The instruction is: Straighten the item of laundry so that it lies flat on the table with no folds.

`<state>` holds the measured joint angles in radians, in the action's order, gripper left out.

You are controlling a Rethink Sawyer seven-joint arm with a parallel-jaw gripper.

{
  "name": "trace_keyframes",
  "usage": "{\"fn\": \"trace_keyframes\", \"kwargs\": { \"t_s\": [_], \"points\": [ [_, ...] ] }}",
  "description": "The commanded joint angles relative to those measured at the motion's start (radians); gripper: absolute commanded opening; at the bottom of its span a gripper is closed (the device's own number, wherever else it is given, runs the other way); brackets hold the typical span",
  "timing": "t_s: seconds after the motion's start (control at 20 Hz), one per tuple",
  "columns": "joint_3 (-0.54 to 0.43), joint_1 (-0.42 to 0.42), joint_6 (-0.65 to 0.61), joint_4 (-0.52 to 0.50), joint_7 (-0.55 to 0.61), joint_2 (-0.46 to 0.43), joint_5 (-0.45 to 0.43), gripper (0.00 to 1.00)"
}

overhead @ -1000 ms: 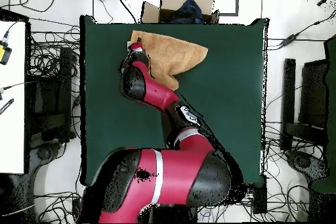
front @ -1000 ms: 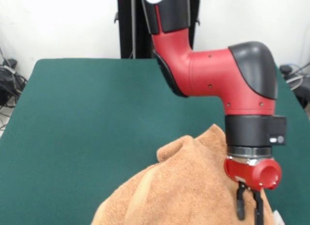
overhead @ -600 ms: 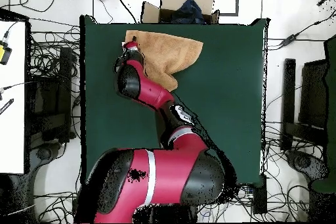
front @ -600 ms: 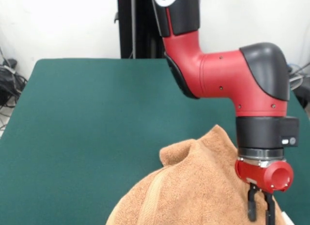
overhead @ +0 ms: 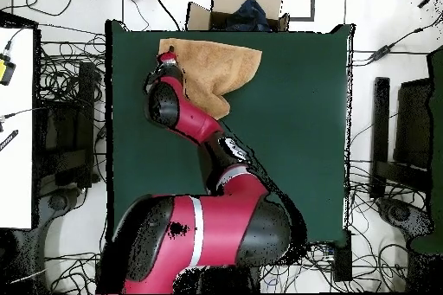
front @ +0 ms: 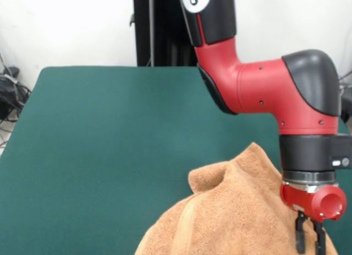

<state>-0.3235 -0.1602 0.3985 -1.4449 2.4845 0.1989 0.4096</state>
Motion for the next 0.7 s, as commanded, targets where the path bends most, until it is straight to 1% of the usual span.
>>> {"fn": "trace_keyframes", "kwargs": {
  "t_s": [0.05, 0.25, 0.35, 0.5, 0.6, 0.65, 0.7],
  "points": [
    [-0.155, 0.045, 0.019, 0.053, 0.269, -0.082, 0.059, 1.0],
    [-0.189, 0.066, 0.033, 0.128, 0.261, -0.116, 0.088, 1.0],
    [-0.179, 0.089, 0.038, 0.15, 0.245, -0.12, 0.138, 1.0],
    [-0.153, 0.096, 0.026, 0.119, 0.231, -0.098, 0.168, 1.0],
    [-0.088, 0.087, -0.005, -0.015, 0.225, -0.02, 0.169, 1.0],
    [-0.034, 0.089, -0.037, -0.109, 0.21, 0.043, 0.175, 1.0],
    [0.051, 0.125, -0.087, -0.176, 0.163, 0.099, 0.212, 1.0]
  ]
}}
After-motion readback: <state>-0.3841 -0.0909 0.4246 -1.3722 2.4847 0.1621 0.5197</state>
